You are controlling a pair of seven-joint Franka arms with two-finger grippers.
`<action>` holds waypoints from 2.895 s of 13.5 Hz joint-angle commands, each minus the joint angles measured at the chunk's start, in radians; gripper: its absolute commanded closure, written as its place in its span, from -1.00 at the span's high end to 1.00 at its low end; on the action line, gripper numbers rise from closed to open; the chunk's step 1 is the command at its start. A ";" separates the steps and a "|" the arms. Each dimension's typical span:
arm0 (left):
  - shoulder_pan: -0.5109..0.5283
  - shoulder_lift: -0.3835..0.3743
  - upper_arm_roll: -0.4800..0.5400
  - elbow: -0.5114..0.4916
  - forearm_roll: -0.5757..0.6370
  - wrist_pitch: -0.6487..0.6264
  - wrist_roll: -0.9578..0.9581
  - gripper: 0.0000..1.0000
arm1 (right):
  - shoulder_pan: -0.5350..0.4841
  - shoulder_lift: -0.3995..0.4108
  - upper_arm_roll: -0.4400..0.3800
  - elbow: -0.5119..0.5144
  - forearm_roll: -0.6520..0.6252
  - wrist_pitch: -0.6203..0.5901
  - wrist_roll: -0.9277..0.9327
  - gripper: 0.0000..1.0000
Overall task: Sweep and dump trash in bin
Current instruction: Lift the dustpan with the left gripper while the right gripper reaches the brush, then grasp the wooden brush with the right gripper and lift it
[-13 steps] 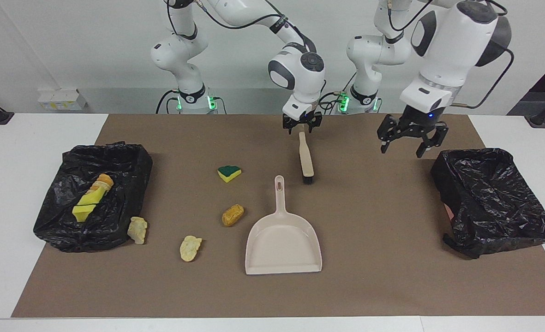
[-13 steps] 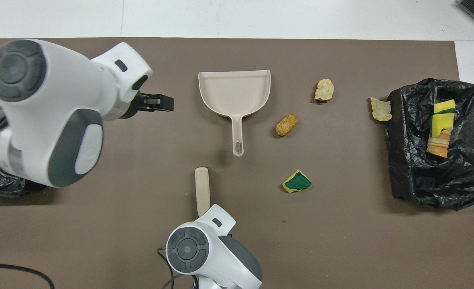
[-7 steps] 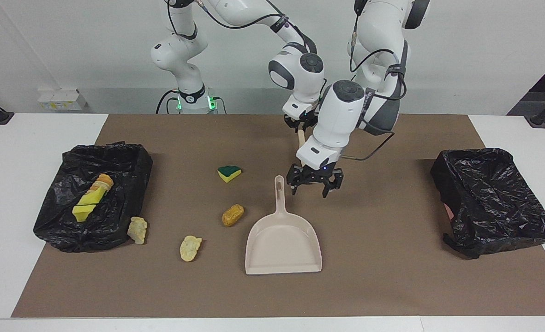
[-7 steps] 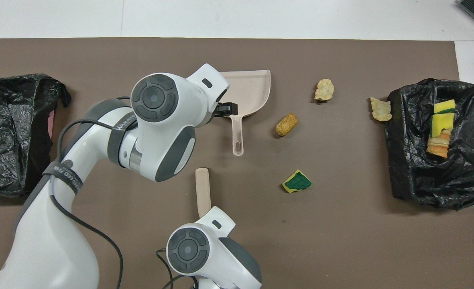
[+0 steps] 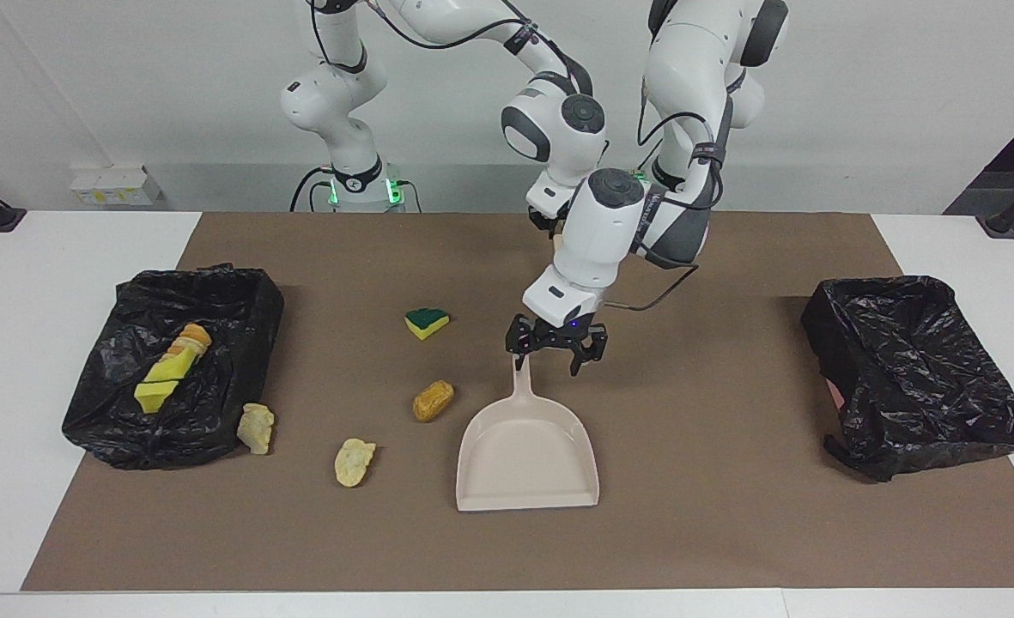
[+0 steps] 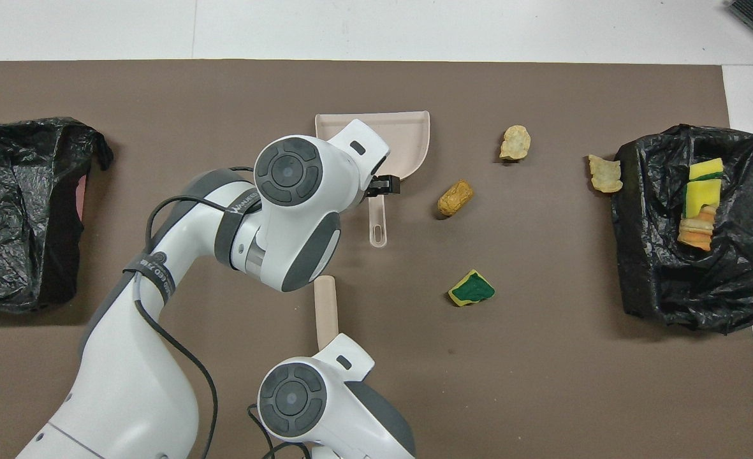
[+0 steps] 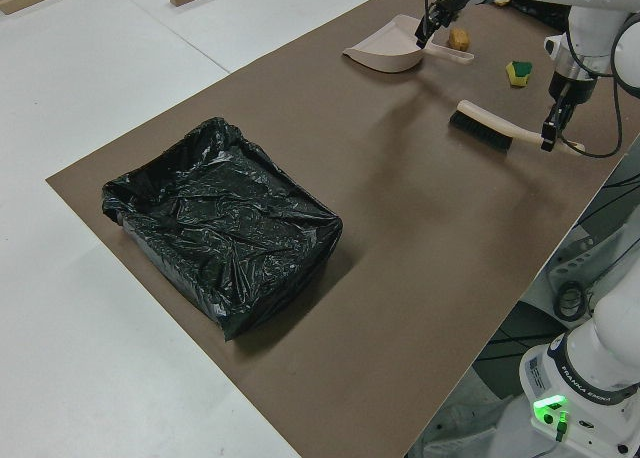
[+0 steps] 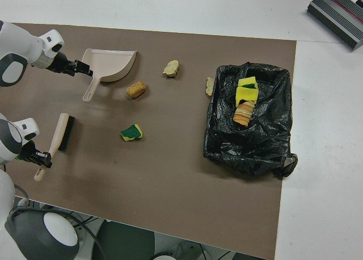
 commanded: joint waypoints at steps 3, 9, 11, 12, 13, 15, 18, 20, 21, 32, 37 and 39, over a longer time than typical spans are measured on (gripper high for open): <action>-0.025 0.043 0.018 0.023 -0.007 0.024 -0.018 1.00 | -0.027 -0.093 -0.004 -0.012 0.021 -0.125 -0.027 -1.00; -0.017 0.042 0.018 0.029 -0.012 0.009 -0.015 -1.00 | -0.212 -0.240 -0.008 -0.030 -0.005 -0.411 -0.144 -1.00; -0.008 0.037 0.021 0.023 -0.002 0.006 0.020 -1.00 | -0.278 -0.240 -0.008 -0.013 -0.069 -0.425 -0.173 -1.00; -0.004 0.030 0.024 0.019 0.004 0.003 0.099 -1.00 | -0.300 -0.231 -0.008 -0.009 -0.101 -0.422 -0.173 -1.00; 0.022 0.016 0.025 0.014 0.004 -0.012 0.197 -1.00 | -0.333 -0.221 -0.008 -0.003 -0.126 -0.414 -0.175 -1.00; 0.061 -0.035 0.025 0.003 0.004 -0.087 0.360 -1.00 | -0.402 -0.184 -0.005 0.034 -0.198 -0.408 -0.181 -1.00; 0.122 -0.084 0.024 -0.004 0.001 -0.196 0.616 -1.00 | -0.517 -0.144 -0.005 0.040 -0.291 -0.309 -0.260 -1.00; 0.148 -0.107 0.024 -0.009 0.001 -0.261 0.763 -1.00 | -0.608 -0.122 -0.007 0.040 -0.350 -0.261 -0.334 -1.00; 0.179 -0.130 0.024 -0.023 -0.005 -0.313 0.852 -1.00 | -0.651 -0.109 -0.007 0.048 -0.386 -0.241 -0.362 -1.00; 0.265 -0.342 0.025 -0.426 -0.025 -0.227 1.199 1.00 | -0.794 0.080 -0.005 0.086 -0.698 -0.083 -0.365 -1.00; 0.259 -0.378 0.027 -0.509 -0.010 -0.217 1.154 1.00 | -0.766 0.106 -0.001 0.155 -0.447 -0.107 -0.403 -1.00; 0.259 -0.371 0.027 -0.526 -0.010 -0.178 1.155 1.00 | -0.733 0.121 -0.004 0.197 -0.426 -0.152 -0.399 -1.00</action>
